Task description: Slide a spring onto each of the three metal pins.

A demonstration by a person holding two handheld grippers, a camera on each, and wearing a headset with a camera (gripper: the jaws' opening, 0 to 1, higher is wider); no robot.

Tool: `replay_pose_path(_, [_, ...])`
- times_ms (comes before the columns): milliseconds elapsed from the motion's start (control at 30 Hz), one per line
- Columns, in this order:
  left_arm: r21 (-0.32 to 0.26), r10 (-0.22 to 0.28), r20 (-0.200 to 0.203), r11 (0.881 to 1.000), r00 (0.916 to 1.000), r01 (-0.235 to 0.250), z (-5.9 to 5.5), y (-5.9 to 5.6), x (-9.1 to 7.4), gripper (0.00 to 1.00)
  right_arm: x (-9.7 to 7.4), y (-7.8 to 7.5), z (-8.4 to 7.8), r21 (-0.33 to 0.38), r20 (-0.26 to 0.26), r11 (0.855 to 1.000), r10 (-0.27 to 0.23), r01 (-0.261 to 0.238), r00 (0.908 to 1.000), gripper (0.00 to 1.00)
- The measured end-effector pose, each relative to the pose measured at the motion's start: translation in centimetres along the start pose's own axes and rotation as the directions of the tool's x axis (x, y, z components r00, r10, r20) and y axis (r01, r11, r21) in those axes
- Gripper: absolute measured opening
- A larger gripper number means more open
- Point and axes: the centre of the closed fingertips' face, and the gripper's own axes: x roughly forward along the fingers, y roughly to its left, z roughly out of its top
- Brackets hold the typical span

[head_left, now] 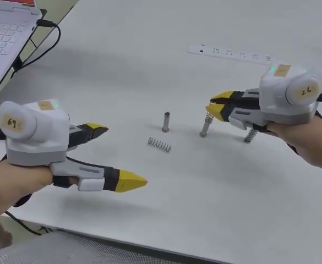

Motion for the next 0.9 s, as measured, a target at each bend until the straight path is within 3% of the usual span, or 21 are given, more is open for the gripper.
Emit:
replay_pose_path(533, [-0.014,0.007,-0.004,1.000,1.0000,-0.007,-0.3,0.1,-0.2,0.96,0.9,0.9,-2.4,-0.024,-0.073,0.999,0.020,-0.022,0.9971,0.08])
replay_pose_path(900, [-0.007,0.005,-0.010,1.000,0.9999,-0.005,0.0,0.2,-0.2,0.96,1.7,1.3,-4.6,-0.055,-0.168,0.998,0.029,-0.039,0.9853,0.08])
